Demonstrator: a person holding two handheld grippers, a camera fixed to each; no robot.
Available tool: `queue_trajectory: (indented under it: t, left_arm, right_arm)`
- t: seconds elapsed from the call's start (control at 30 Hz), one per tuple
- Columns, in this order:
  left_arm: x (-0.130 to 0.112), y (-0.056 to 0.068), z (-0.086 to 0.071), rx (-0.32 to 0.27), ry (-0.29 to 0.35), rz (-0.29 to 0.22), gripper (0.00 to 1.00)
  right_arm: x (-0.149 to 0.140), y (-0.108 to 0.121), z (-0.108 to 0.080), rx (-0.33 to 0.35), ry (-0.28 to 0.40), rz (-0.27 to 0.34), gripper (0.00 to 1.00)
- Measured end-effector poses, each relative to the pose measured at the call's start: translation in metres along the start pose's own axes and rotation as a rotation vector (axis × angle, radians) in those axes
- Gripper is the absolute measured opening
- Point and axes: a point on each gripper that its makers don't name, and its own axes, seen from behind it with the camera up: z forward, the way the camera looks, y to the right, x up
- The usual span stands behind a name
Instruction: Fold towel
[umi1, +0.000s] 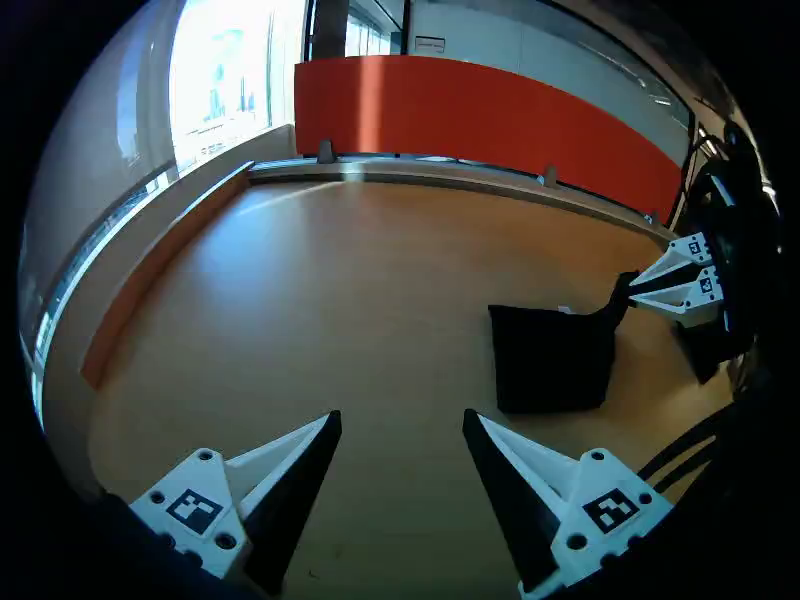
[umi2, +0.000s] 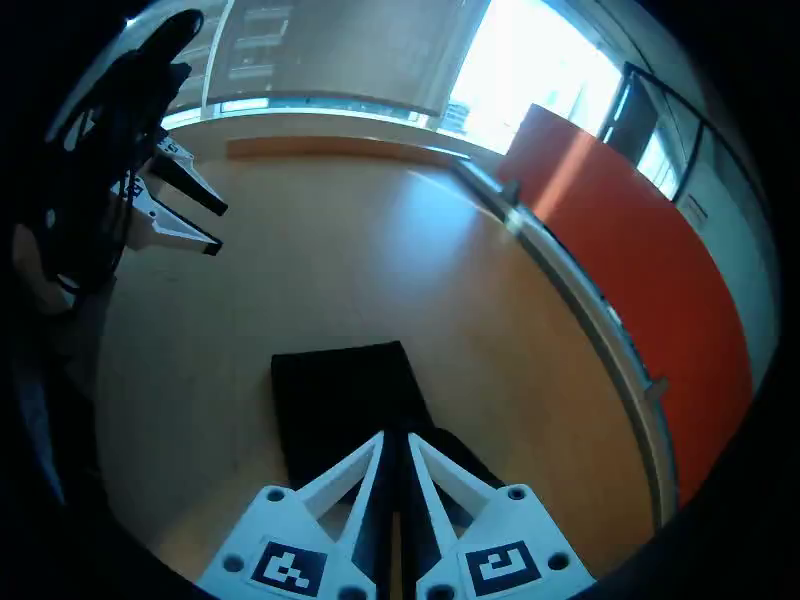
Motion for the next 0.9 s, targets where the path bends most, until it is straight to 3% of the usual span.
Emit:
queue_trajectory:
  t: [0.33, 0.57, 0.7, 0.9]
  left_arm:
    - [-0.009, -0.003, -0.008, 0.010, 0.003, -0.049, 0.90]
    - [-0.018, -0.009, -0.012, 0.016, -0.004, -0.082, 0.90]
    - [-0.021, -0.012, -0.014, 0.019, -0.008, -0.090, 0.90]
    - [-0.024, -0.015, -0.013, 0.020, -0.015, -0.095, 0.90]
  right_arm:
    - [0.027, -0.052, 0.050, 0.109, 0.001, -0.042, 0.02]
    - [0.015, -0.087, 0.085, 0.179, -0.035, 0.015, 0.02]
    - [0.008, -0.092, 0.090, 0.186, -0.051, 0.044, 0.04]
    - [0.007, -0.085, 0.083, 0.167, -0.045, 0.068, 0.36]
